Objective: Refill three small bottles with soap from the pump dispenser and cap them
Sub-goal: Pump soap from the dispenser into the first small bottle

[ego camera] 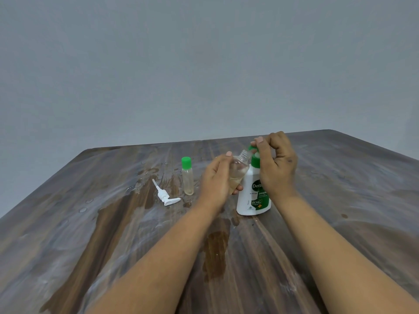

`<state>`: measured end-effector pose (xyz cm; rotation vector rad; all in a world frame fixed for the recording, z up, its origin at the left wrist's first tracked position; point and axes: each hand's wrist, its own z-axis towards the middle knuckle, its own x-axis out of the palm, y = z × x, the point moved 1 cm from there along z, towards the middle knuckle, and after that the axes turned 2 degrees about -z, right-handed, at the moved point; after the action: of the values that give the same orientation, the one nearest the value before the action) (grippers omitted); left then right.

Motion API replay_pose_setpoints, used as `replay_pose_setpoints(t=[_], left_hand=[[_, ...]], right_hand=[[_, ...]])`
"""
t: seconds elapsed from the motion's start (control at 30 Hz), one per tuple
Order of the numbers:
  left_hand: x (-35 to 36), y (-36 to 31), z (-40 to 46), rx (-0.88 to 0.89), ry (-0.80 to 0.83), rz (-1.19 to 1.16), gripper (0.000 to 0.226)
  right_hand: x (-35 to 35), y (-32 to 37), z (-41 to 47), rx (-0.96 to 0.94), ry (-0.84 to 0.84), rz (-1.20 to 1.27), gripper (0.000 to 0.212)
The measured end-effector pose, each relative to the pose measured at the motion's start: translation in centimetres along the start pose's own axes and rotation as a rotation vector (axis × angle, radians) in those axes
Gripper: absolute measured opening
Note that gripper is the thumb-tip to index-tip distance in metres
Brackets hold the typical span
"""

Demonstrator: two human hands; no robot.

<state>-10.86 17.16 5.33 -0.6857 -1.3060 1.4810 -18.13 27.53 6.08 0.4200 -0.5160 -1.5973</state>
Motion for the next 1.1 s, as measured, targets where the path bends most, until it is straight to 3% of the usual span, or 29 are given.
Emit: replay_pose_setpoints(t=[0.77, 1.1], left_hand=[[0.22, 0.60, 0.34, 0.082, -0.040, 0.029, 0.033], [0.11, 0.13, 0.14, 0.041, -0.039, -0.005, 0.033]], right_hand=[[-0.18, -0.02, 0.12, 0.037, 0.011, 0.018, 0.025], [-0.21, -0.32, -0.05, -0.010, 0.006, -0.009, 0.023]])
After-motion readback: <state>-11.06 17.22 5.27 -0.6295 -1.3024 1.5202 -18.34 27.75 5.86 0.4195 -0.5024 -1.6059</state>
